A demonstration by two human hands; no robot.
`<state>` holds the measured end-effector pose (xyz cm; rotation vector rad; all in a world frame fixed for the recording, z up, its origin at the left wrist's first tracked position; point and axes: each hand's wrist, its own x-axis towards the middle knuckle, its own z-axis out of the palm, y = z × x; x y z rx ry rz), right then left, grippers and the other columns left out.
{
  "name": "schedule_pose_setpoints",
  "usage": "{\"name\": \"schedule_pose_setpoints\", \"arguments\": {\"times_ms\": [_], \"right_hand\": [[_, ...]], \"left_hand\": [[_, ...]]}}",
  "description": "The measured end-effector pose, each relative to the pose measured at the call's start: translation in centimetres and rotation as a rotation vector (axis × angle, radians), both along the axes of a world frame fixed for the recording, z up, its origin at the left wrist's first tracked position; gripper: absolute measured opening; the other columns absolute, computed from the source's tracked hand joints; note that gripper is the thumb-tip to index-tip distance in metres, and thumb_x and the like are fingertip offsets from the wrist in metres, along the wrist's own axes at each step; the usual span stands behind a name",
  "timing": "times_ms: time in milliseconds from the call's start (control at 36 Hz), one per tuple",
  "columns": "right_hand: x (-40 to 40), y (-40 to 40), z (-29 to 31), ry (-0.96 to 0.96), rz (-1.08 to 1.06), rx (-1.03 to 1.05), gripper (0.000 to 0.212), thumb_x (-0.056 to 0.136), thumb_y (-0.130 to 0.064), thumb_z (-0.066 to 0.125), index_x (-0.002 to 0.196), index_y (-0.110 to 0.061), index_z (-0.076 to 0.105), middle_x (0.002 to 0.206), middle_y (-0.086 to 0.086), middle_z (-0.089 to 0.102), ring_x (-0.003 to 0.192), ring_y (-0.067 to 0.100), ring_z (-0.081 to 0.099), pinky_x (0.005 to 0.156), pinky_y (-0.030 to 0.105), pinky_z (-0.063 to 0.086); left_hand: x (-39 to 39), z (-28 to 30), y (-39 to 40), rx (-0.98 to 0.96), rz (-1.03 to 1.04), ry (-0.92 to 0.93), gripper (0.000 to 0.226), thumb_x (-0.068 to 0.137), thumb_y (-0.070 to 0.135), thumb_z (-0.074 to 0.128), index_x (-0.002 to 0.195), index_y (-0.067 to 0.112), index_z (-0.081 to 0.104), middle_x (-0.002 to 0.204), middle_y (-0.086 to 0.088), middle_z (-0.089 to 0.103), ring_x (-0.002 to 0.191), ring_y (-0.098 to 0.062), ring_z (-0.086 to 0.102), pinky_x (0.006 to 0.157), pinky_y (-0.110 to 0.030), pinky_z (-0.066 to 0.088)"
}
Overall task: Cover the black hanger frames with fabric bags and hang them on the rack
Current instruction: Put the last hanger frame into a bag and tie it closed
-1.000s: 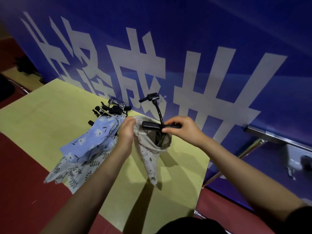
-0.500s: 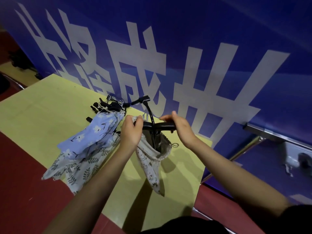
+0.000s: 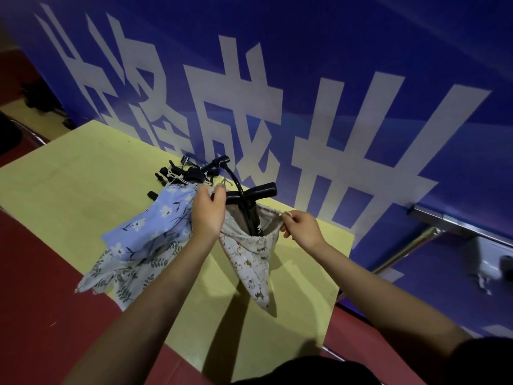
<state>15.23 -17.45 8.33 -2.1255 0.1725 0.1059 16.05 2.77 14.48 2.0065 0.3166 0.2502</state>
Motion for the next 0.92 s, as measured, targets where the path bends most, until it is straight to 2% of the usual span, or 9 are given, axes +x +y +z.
{"name": "schedule_pose_setpoints", "arguments": {"times_ms": [139, 278, 389, 472, 556, 583, 639, 722, 917], "right_hand": [[0.5, -0.1, 1.6, -0.102, -0.005, -0.054, 0.028, 0.098, -0.022, 0.05, 0.077, -0.017, 0.067, 0.061, -0.011, 0.06, 0.053, 0.003, 0.054, 0.05, 0.014, 0.036], [0.3, 0.0, 3.6, -0.143, 0.186, -0.102, 0.028, 0.099, -0.018, 0.048, 0.089, -0.012, 0.073, 0.068, -0.015, 0.062, 0.063, 0.005, 0.058, 0.057, 0.013, 0.039], [-0.1, 0.1, 4.7, -0.068, 0.219, 0.172, 0.027, 0.1, -0.016, 0.048, 0.092, -0.014, 0.074, 0.085, -0.005, 0.068, 0.074, 0.002, 0.059, 0.063, 0.017, 0.046], [-0.2, 0.5, 5.8, -0.012, 0.186, 0.323, 0.027, 0.098, -0.016, 0.049, 0.098, -0.009, 0.075, 0.103, 0.004, 0.067, 0.092, 0.01, 0.06, 0.077, 0.019, 0.047], [-0.2, 1.3, 6.8, 0.076, 0.127, 0.538, 0.028, 0.097, -0.01, 0.047, 0.093, -0.003, 0.073, 0.093, 0.012, 0.067, 0.09, 0.021, 0.057, 0.082, 0.028, 0.046], [-0.2, 1.6, 7.1, 0.101, 0.106, 0.589, 0.029, 0.097, -0.008, 0.045, 0.087, -0.006, 0.072, 0.088, 0.009, 0.067, 0.09, 0.022, 0.056, 0.084, 0.031, 0.045], [-0.1, 2.1, 7.4, 0.136, 0.047, 0.637, 0.03, 0.097, -0.007, 0.044, 0.085, -0.01, 0.071, 0.087, 0.003, 0.065, 0.09, 0.021, 0.055, 0.089, 0.035, 0.046], [-0.1, 2.5, 8.3, 0.145, -0.009, 0.722, 0.026, 0.097, -0.009, 0.044, 0.091, -0.007, 0.069, 0.079, 0.001, 0.056, 0.077, 0.014, 0.051, 0.073, 0.024, 0.045], [-1.0, 2.9, 8.8, 0.145, -0.044, 0.623, 0.028, 0.097, -0.026, 0.044, 0.091, -0.009, 0.064, 0.073, -0.003, 0.053, 0.068, 0.01, 0.05, 0.069, 0.026, 0.041]], "left_hand": [[0.8, 0.0, 0.6, 0.079, 0.023, 0.008, 0.038, 0.098, 0.035, 0.044, 0.068, 0.02, 0.025, 0.068, 0.001, 0.029, 0.059, -0.016, 0.027, 0.057, -0.036, 0.022], [1.4, 0.0, 0.9, 0.034, 0.036, -0.001, 0.038, 0.097, 0.035, 0.047, 0.069, 0.019, 0.027, 0.067, 0.001, 0.031, 0.059, -0.017, 0.029, 0.061, -0.036, 0.027], [1.9, -0.5, 1.0, -0.045, 0.057, 0.047, 0.036, 0.091, 0.043, 0.049, 0.074, 0.014, 0.035, 0.071, -0.005, 0.039, 0.065, -0.024, 0.038, 0.063, -0.036, 0.033], [1.8, -0.7, 0.7, -0.145, 0.009, 0.137, 0.052, 0.09, 0.055, 0.048, 0.114, 0.008, 0.05, 0.093, -0.009, 0.052, 0.092, -0.034, 0.055, 0.076, -0.039, 0.04], [1.6, -0.8, -0.4, -0.177, -0.028, 0.185, 0.076, 0.093, 0.055, 0.051, 0.146, 0.006, 0.029, 0.135, -0.012, 0.049, 0.129, -0.029, 0.044, 0.1, -0.04, 0.037], [1.6, -0.9, -0.7, -0.199, -0.04, 0.178, 0.076, 0.09, 0.058, 0.054, 0.144, 0.008, 0.033, 0.132, -0.014, 0.052, 0.124, -0.03, 0.049, 0.097, -0.041, 0.041], [1.6, -1.0, -1.3, -0.25, -0.058, 0.135, 0.052, 0.085, 0.056, 0.062, 0.109, 0.011, 0.051, 0.094, -0.012, 0.059, 0.091, -0.028, 0.058, 0.074, -0.038, 0.045], [1.3, -1.2, -2.3, -0.298, -0.065, 0.086, 0.039, 0.085, 0.047, 0.067, 0.076, 0.019, 0.041, 0.068, 0.003, 0.046, 0.061, -0.015, 0.047, 0.056, -0.03, 0.036], [1.3, -1.2, -3.3, -0.329, -0.049, 0.109, 0.022, 0.083, 0.032, 0.058, 0.089, 0.013, 0.049, 0.078, -0.002, 0.049, 0.071, -0.02, 0.048, 0.066, -0.035, 0.039]]}}
